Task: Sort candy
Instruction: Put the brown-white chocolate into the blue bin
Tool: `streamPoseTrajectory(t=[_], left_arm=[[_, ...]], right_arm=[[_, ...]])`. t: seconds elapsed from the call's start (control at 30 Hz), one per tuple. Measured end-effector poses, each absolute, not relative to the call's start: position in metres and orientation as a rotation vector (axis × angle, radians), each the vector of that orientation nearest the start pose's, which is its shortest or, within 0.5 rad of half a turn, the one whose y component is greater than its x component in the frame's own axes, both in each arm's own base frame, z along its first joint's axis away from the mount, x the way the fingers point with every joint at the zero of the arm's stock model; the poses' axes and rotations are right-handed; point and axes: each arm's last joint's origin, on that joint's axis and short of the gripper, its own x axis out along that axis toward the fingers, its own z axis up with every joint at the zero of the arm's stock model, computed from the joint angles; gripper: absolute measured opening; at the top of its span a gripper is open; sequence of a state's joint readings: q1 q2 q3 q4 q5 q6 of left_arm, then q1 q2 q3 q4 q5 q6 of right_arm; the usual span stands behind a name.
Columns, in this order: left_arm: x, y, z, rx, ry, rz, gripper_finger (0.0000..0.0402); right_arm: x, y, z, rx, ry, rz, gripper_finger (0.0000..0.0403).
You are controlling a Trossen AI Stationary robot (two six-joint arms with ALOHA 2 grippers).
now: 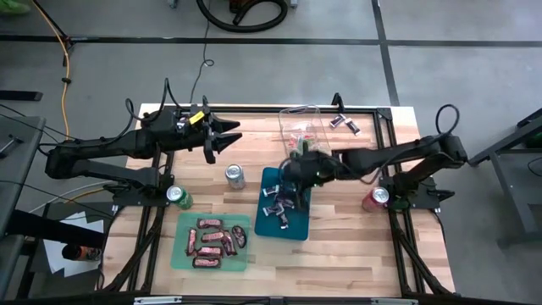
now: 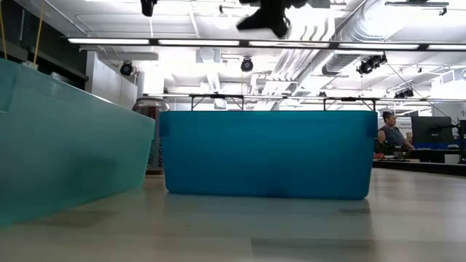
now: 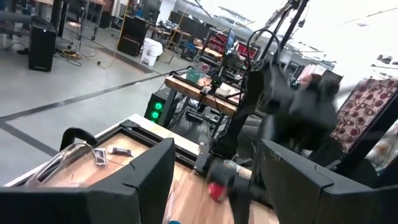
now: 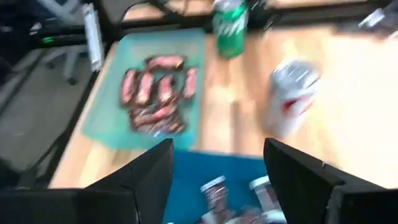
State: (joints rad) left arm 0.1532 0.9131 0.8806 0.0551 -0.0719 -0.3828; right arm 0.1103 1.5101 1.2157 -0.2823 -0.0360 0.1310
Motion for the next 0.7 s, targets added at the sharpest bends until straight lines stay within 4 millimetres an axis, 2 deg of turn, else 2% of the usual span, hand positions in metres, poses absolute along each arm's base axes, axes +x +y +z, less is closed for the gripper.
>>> streamPoseTrajectory(t=[0.2, 0.37, 0.47, 0.57, 0.7], left_arm=[[0.199, 0.033, 0.365, -0.381, -0.046, 0.222, 0.0216], [0.2, 0.032, 0.364, -0.357, -0.034, 0.217, 0.0216], [0.2, 0.03, 0.364, -0.339, -0.028, 0.208, 0.0216], [0.2, 0.027, 0.363, -0.309, -0.017, 0.191, 0.0216], [0.202, 0.023, 0.356, -0.285, -0.024, 0.168, 0.0216]], right_arm=[[0.336, 0.021, 0.369, 0.013, 0.497, 0.033, 0.0223], [0.32, 0.012, 0.402, -0.023, 0.478, 0.021, 0.0193], [0.303, 0.007, 0.406, -0.012, 0.502, 0.004, 0.0167], [0.281, 0.003, 0.401, 0.025, 0.499, -0.02, 0.0138], [0.254, 0.001, 0.388, 0.12, 0.399, -0.046, 0.0107]])
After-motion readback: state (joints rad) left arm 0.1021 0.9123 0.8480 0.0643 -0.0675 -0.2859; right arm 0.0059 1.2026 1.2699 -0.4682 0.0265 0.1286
